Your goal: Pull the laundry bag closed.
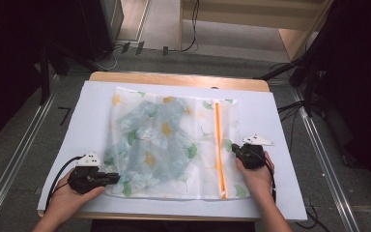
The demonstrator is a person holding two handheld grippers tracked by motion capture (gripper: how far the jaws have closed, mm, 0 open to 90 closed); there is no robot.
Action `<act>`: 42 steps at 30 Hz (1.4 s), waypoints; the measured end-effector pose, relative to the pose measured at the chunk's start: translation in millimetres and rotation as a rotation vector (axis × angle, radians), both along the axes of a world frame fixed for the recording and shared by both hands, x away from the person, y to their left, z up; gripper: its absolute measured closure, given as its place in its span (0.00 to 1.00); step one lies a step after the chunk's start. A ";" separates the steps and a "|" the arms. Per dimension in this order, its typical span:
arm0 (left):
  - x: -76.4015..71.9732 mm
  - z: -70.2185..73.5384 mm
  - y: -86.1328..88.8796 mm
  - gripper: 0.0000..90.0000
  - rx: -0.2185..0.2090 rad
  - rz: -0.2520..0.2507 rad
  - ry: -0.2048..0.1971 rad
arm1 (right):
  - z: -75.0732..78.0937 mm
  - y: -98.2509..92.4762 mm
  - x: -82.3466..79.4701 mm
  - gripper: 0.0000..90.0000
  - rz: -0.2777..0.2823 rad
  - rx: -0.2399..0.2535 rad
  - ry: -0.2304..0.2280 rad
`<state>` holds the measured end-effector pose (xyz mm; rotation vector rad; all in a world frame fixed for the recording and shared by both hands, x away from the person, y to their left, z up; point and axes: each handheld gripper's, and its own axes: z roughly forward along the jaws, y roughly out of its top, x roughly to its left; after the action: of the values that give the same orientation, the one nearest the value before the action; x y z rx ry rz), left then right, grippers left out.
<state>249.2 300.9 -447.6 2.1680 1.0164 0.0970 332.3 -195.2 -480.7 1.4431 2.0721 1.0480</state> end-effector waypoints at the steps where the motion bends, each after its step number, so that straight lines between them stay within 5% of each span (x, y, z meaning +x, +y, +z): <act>1: -0.7 2.6 1.5 0.73 -0.006 0.013 -0.025 | 0.6 -2.2 -0.5 0.89 -0.005 0.024 0.000; 8: -5.9 21.6 -3.5 0.63 -0.113 0.101 -0.202 | 7.1 -7.0 -11.4 0.65 0.023 0.041 -0.020; 14: -6.9 20.5 -48.2 0.83 -0.093 0.050 -0.247 | 18.5 -14.6 -29.7 0.61 0.042 0.095 -0.026; 19: -6.2 9.6 -93.9 0.97 -0.071 -0.024 -0.234 | 22.3 -15.5 -50.1 0.62 0.083 0.122 -0.030; 31: -7.1 -10.6 -189.2 1.00 -0.032 -0.193 -0.185 | 15.9 -7.7 -107.3 0.74 0.246 0.160 0.035; 36: -4.1 -18.2 -214.1 1.00 -0.035 -0.210 -0.152 | 15.2 -3.1 -119.6 0.76 0.288 0.163 0.038; 42: -5.9 -26.9 -226.7 1.00 0.023 -0.233 -0.138 | 14.4 4.6 -127.1 0.88 0.351 0.149 0.062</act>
<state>243.3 74.2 -474.5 2.2500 0.6831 0.1470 205.2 -190.6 -466.2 1.2152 2.3949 1.3307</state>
